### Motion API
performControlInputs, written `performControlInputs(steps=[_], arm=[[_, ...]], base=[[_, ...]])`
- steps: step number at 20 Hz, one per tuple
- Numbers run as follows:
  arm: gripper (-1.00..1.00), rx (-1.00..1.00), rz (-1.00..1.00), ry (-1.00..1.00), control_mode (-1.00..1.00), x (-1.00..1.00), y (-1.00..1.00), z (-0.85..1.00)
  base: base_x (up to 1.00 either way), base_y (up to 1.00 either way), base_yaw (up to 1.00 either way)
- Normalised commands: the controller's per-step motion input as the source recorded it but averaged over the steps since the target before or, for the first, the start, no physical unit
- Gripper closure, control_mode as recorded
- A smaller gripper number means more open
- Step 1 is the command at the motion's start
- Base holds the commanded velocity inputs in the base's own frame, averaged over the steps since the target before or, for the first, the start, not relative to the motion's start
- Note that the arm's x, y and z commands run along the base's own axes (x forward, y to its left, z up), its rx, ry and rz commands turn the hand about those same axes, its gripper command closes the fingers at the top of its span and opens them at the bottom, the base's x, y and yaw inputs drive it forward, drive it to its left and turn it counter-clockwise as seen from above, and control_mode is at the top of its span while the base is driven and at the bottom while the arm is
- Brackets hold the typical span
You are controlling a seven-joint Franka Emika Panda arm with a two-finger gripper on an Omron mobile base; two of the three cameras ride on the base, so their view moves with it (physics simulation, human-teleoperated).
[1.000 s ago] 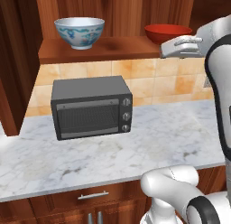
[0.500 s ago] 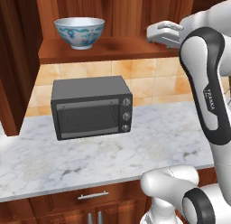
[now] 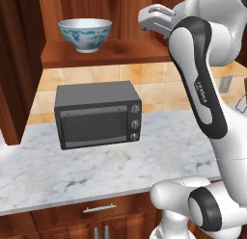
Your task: Move the bowls from the cabinet to the plates on the dining table.
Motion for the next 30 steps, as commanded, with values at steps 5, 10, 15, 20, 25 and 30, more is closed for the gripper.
performControlInputs(steps=[5, 10, 15, 20, 25, 30], arm=[[-1.00, 0.00, 0.00, 0.02, -1.00, 0.09, 0.04, -0.04], [-1.00, 0.00, 0.00, 0.05, -1.00, 0.33, 0.20, -0.06], [-1.00, 0.00, 0.00, 0.05, -1.00, 0.46, 0.30, -0.01], [-1.00, 0.00, 0.00, 0.06, -1.00, 0.47, 0.23, -0.06], [-1.00, 0.00, 0.00, 0.05, -1.00, 0.51, 0.18, -0.06], [-1.00, 0.00, 0.00, 0.02, -1.00, 0.58, 0.14, 0.00]], base=[[0.00, 0.00, 0.00], [0.00, 0.00, 0.00], [0.00, 0.00, 0.00], [0.00, 0.00, 0.00], [0.00, 0.00, 0.00], [0.00, 0.00, 0.00]])
